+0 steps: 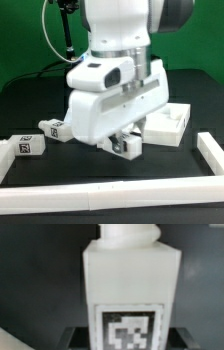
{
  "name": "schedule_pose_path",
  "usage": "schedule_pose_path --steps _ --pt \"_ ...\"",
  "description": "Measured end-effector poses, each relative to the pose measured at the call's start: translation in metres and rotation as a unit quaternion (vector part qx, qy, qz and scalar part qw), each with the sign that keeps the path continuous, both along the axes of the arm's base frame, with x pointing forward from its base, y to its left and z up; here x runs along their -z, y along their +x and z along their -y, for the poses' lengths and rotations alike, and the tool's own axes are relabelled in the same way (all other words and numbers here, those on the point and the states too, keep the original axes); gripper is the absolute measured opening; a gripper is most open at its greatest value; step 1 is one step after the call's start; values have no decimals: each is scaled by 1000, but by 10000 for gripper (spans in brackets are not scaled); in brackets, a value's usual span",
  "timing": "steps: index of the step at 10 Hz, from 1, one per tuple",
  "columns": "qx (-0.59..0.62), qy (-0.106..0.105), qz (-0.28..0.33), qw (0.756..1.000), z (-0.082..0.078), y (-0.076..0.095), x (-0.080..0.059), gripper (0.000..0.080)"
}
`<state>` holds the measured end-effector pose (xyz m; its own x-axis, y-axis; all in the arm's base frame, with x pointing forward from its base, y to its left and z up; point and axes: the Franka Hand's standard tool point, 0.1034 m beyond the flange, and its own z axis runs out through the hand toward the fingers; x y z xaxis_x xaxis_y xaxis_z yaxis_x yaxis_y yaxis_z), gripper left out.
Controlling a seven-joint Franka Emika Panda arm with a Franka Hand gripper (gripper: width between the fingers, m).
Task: Assemble one leg
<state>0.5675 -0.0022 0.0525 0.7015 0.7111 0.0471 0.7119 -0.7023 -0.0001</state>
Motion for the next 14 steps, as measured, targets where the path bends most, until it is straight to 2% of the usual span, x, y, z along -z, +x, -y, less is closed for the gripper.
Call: schedule_pose_path --steps 2,3,8,9,10,12,13,14 --pt "12 -4 -1 1000 5 -33 -17 285" --pt "17 -4 -5 1000 5 -42 -16 285" --pt "24 -3 -4 1000 5 -44 -14 285" --pt "41 -4 4 999 9 -56 -18 285" --pt "49 -7 5 999 17 -79 -23 285" --pt "67 -12 -6 998 42 -134 -25 285" --pt "84 -8 -3 996 52 -152 -19 285" --pt "99 -5 -14 995 56 -161 -12 285"
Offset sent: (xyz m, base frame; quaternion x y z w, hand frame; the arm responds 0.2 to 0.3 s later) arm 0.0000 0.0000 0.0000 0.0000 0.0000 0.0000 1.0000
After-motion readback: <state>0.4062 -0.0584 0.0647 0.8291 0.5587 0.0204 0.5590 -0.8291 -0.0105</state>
